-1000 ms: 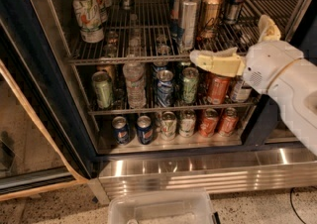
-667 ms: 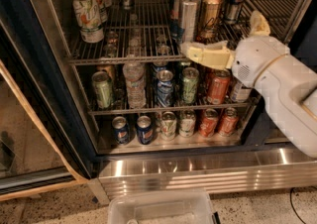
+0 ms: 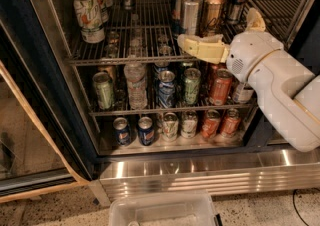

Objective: Pick orange can from top shelf of fridge

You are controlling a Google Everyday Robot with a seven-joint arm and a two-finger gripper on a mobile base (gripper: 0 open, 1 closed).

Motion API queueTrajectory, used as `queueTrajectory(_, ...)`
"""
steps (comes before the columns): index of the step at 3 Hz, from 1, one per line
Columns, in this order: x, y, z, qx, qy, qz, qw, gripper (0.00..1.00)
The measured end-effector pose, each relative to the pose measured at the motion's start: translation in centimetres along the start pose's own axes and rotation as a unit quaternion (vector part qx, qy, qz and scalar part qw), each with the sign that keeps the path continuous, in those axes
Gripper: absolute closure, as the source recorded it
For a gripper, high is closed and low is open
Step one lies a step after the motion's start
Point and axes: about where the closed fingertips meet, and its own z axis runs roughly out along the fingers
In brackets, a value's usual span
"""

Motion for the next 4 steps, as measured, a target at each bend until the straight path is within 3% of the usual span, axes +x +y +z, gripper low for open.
queueTrajectory(1,0.3,0.5,0.4,-0.009,-0.006,-0.006,0.9999,0.0)
queueTrajectory(3,1.4,-2.3,-0.5,0.048,-0.001,-0.016,0.9987,0.0)
queueTrajectory(4,1.4,-2.3,-0.5,0.048,-0.001,-0.016,0.9987,0.0)
